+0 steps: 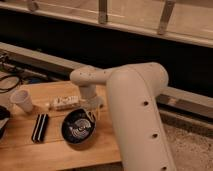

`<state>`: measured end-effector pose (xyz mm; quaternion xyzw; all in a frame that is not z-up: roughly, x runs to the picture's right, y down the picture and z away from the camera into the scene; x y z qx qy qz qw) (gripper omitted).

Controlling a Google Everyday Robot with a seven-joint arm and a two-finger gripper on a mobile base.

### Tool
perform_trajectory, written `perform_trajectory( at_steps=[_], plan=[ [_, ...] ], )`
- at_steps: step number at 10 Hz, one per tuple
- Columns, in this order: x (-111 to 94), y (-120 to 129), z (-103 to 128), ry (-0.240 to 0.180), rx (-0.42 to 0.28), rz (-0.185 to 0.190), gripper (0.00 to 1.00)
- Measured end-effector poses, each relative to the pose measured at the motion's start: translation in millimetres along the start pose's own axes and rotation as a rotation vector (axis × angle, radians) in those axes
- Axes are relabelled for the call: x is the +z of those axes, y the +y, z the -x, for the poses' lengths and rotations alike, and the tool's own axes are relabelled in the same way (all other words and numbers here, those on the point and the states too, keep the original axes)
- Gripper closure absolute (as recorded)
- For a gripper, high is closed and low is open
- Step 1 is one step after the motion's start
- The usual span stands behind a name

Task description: Drag the ceramic bowl in a circle

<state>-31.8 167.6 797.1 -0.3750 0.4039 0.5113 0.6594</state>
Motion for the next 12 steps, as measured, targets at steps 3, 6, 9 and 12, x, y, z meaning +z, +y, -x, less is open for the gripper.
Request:
perform_trajectory(
  at_steps=[3, 6, 9, 12],
  plan=[
    [24, -65, -26, 0.053, 0.129, 0.028, 1.0],
    [55, -117, -64, 0.135, 0.232, 0.072, 1.0],
    [74, -151, -97, 0.137, 0.205, 0.053, 1.0],
    [79, -146, -106, 0.135, 0.163, 0.029, 1.0]
  ],
)
